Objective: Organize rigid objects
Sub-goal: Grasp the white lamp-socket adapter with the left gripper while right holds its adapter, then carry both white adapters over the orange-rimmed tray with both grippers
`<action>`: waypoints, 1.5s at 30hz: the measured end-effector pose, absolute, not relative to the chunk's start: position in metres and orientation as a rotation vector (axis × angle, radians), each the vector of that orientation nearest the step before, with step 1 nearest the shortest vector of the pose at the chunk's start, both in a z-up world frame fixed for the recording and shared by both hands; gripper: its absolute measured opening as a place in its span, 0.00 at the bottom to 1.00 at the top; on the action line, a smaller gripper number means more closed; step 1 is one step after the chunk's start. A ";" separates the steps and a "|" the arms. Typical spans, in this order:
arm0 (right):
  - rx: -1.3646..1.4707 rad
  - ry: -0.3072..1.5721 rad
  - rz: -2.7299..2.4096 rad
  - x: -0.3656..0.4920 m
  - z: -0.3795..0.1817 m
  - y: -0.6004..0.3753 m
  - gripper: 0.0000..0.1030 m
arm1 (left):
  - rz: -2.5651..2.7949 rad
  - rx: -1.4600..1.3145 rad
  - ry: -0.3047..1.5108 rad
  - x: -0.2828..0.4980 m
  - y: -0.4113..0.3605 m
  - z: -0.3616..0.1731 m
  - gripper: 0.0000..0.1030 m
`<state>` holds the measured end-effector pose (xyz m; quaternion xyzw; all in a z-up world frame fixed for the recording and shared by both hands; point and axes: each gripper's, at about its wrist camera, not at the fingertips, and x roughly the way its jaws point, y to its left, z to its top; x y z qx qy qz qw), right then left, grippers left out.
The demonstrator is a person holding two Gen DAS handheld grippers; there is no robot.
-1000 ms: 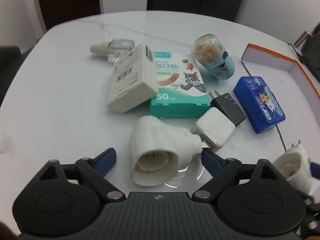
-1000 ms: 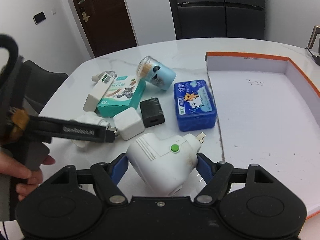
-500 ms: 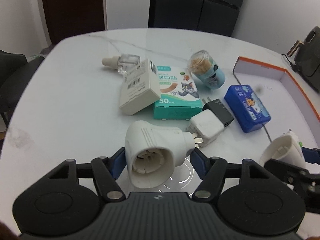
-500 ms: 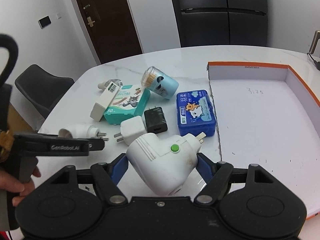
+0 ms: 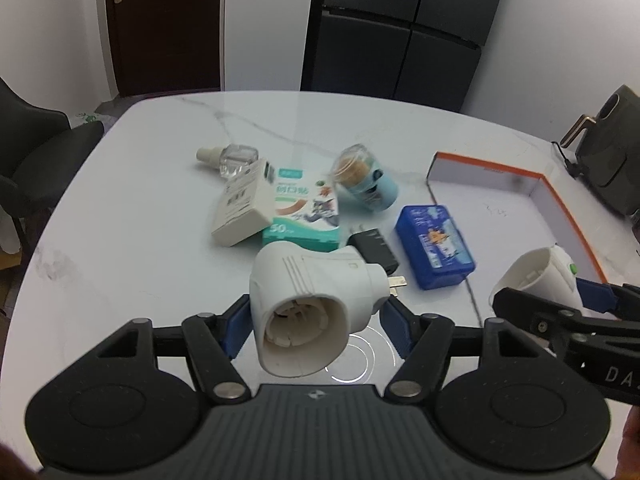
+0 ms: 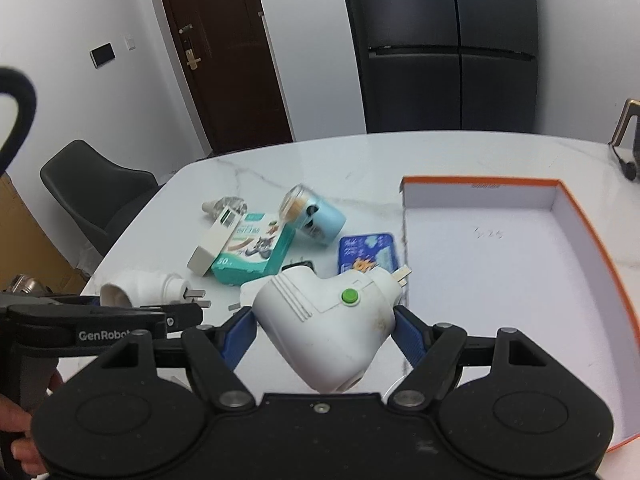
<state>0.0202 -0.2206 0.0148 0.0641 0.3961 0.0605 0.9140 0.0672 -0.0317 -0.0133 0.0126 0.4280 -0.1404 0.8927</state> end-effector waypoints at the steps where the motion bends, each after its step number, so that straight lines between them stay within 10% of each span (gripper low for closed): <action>1: 0.131 0.811 0.125 0.018 0.019 -0.225 0.85 | -0.293 0.020 0.887 0.066 -0.035 -0.011 0.67; 45: 0.101 0.851 0.037 -0.025 0.050 -0.348 0.85 | -0.330 0.024 0.873 0.020 -0.158 0.009 0.67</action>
